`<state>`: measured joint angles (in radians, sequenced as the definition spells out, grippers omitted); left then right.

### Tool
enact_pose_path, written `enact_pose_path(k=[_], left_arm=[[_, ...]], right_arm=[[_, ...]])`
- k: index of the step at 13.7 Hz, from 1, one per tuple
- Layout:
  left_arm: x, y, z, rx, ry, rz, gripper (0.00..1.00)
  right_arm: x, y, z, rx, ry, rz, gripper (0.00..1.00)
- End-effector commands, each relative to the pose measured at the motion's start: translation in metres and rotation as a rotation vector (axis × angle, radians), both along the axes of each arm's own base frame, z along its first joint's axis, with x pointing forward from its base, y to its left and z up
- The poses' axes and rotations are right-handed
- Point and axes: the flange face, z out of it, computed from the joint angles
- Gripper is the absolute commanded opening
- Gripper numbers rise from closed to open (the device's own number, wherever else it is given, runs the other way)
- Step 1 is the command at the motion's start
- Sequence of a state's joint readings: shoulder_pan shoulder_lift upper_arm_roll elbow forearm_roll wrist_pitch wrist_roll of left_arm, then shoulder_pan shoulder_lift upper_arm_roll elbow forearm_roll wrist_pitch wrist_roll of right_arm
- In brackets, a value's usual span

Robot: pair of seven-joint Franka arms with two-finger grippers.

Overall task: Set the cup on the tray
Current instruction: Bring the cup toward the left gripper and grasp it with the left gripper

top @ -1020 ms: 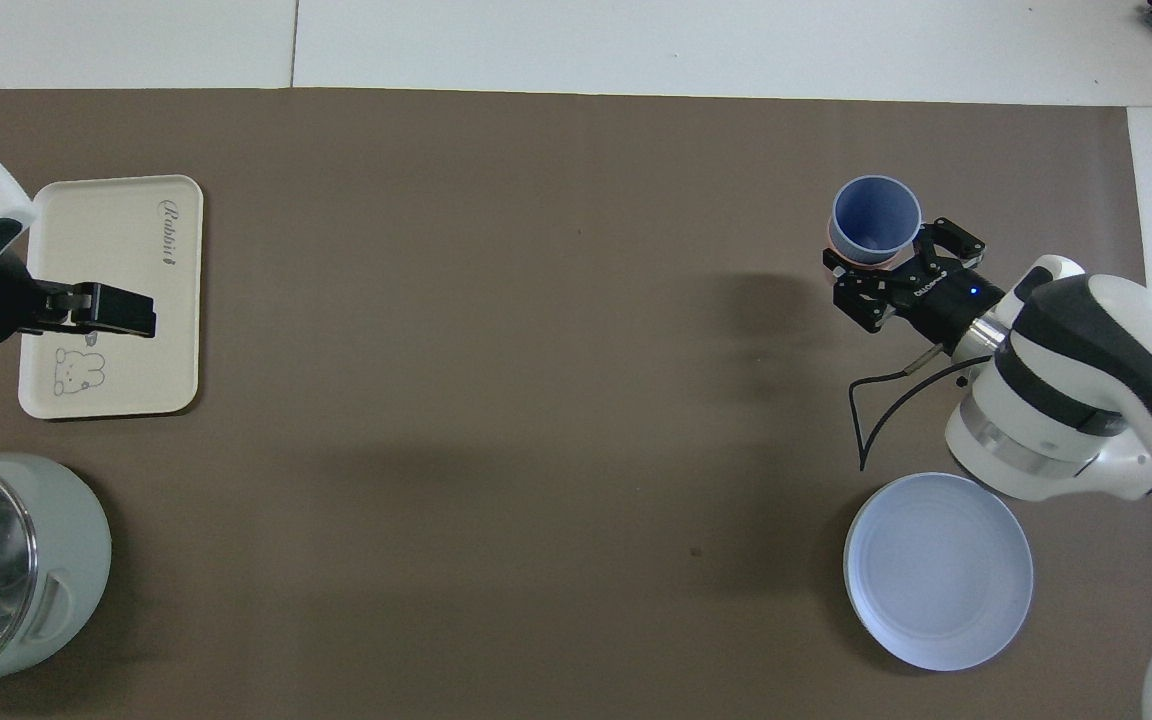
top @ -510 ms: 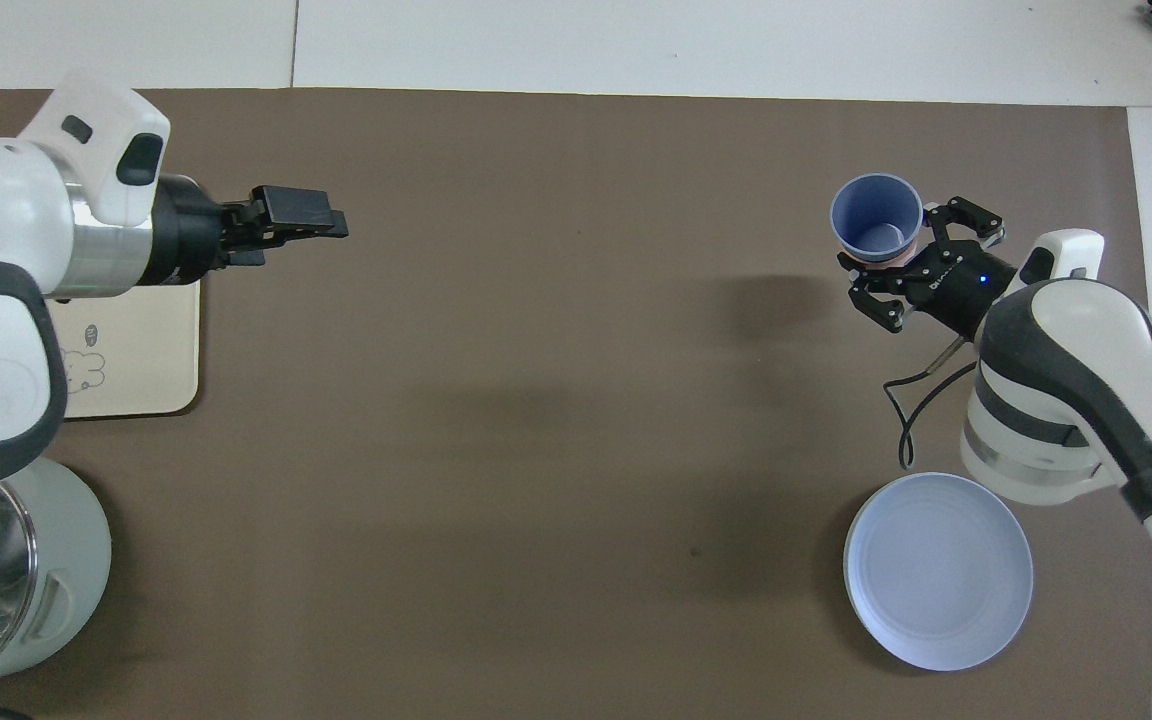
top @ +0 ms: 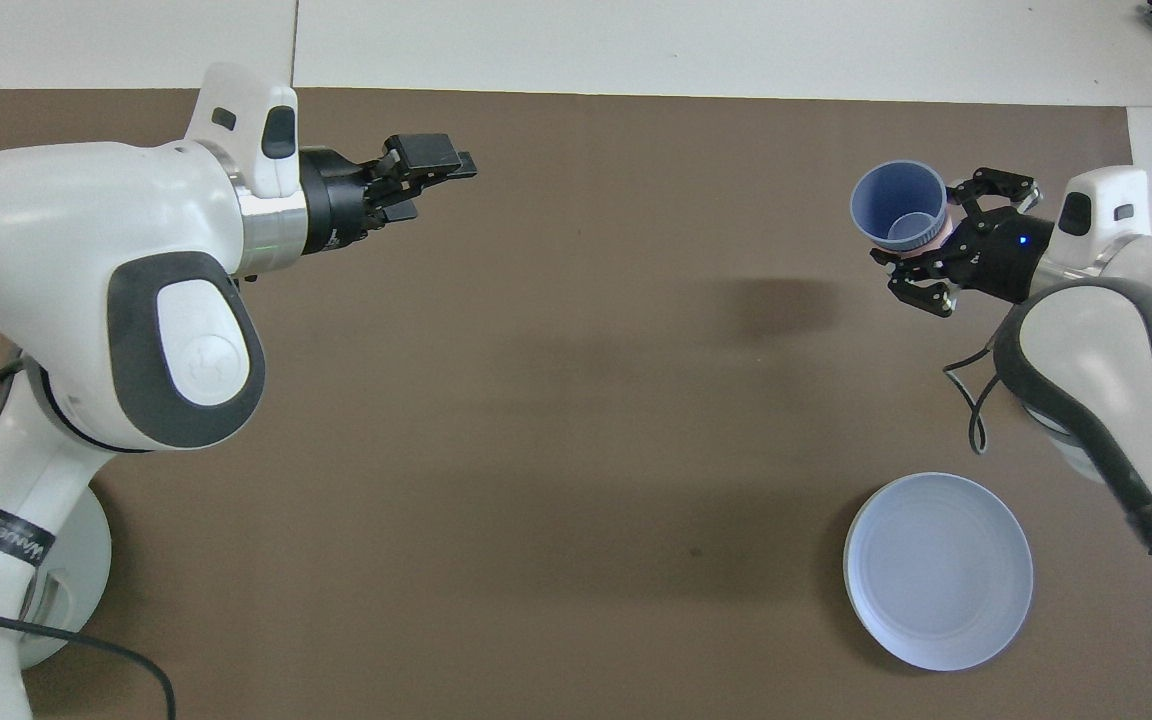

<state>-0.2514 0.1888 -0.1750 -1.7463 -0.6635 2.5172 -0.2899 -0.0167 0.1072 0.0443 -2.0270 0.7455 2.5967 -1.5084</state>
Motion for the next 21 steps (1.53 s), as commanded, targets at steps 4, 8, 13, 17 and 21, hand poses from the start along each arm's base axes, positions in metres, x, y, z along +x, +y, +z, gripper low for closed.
enact_pose_path(k=[4,8,13,17,21], left_arm=[[0.019,-0.063,-0.007,-0.109,-0.010,0.070,0.77],[0.036,-0.107,-0.037,-0.137,0.003,0.069,0.71],[0.034,-0.143,-0.044,-0.156,0.015,0.027,0.66],[0.030,-0.145,-0.034,-0.124,0.143,-0.144,0.66],[0.023,-0.143,-0.039,-0.093,0.206,-0.260,0.66]], right_arm=[[-0.003,0.063,0.048,-0.101,0.108,-0.080,0.00],[-0.010,0.130,0.077,-0.221,0.179,-0.102,0.00],[-0.030,0.193,0.079,-0.284,0.205,-0.088,0.00],[-0.034,0.205,0.076,-0.307,0.202,-0.092,0.00],[-0.033,0.203,0.076,-0.306,0.201,-0.095,0.00]])
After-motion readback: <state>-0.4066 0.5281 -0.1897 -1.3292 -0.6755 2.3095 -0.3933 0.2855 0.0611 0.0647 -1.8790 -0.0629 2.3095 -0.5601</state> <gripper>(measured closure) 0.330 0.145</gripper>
